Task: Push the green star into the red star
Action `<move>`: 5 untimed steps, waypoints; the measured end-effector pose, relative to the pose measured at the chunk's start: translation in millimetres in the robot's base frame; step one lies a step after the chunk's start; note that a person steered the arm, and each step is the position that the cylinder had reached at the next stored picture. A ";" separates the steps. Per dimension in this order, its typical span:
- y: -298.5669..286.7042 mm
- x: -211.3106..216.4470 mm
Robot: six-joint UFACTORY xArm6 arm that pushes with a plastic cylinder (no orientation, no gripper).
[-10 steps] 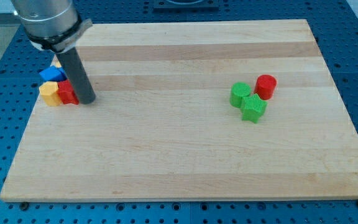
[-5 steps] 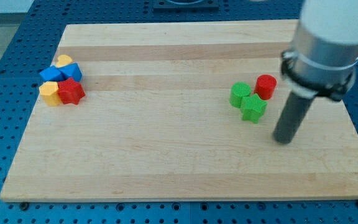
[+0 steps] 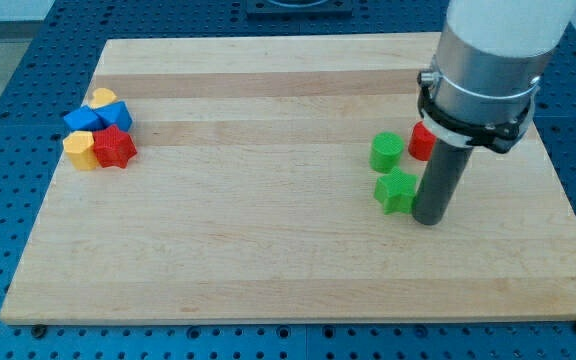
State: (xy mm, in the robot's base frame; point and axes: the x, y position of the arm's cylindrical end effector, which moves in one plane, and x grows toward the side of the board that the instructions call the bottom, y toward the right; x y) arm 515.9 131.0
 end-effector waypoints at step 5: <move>-64.7 -48.5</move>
State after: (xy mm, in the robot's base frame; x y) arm 467.4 66.3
